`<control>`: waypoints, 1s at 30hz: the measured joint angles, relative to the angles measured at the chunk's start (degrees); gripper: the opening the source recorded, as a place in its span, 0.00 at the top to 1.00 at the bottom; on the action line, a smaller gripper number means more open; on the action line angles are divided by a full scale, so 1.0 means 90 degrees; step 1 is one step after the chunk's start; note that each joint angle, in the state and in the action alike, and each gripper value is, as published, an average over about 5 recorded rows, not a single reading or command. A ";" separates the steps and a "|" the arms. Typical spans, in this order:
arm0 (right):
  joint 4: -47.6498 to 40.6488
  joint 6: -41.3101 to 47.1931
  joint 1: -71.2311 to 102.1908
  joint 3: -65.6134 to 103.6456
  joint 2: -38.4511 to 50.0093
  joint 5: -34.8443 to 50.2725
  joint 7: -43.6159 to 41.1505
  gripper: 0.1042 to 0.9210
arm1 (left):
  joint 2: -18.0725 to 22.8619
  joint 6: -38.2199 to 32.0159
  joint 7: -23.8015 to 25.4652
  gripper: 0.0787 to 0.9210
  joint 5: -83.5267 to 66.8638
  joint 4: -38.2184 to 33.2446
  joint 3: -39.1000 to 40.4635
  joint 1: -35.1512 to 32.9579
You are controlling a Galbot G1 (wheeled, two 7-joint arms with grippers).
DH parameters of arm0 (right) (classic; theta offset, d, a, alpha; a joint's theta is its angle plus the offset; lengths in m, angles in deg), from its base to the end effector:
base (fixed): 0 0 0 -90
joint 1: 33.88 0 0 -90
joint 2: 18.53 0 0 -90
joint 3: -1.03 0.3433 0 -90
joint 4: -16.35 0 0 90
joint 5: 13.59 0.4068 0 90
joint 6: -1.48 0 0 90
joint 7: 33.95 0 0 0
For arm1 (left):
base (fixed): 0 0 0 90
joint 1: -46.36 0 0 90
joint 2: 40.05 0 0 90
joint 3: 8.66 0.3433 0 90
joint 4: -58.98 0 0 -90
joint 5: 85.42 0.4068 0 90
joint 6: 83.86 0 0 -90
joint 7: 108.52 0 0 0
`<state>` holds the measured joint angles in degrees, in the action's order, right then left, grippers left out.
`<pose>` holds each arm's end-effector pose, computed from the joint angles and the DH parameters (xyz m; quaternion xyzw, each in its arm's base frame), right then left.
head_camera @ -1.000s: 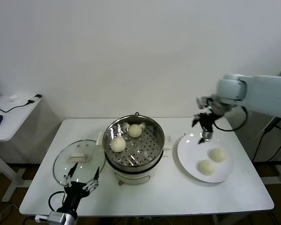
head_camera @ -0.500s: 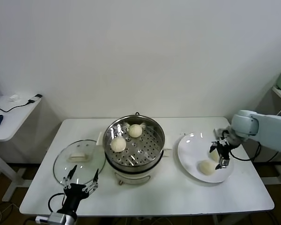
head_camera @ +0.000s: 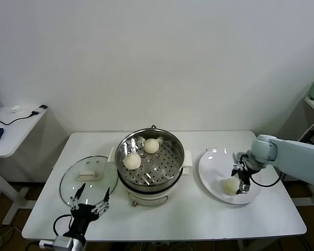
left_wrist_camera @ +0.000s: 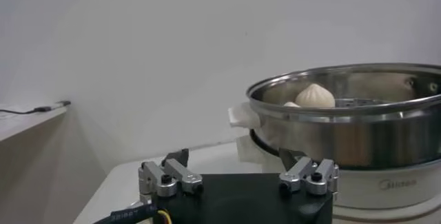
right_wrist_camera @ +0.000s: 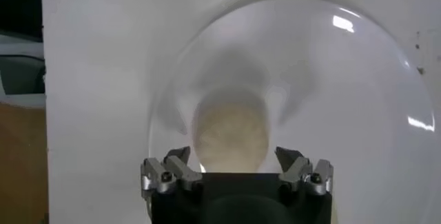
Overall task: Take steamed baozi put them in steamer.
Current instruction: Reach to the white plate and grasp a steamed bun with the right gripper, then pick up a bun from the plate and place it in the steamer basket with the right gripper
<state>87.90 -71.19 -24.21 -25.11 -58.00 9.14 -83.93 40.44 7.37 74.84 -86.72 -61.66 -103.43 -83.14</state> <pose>0.5309 -0.1442 -0.2629 0.4914 -0.5443 0.4779 0.4837 0.1869 0.0512 -0.3216 -0.0411 -0.9923 -0.0780 0.0866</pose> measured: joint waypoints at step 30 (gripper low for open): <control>0.1151 -0.1331 -0.3753 -0.1109 -0.1397 0.0835 -0.1099 0.33 | 0.0047 0.0173 0.0001 0.12 0.0029 -0.0395 0.0072 -0.0139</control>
<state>98.26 -83.16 -57.99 -35.09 -70.58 16.66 -93.82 40.87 8.93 74.85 -86.45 -65.22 -102.78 -84.39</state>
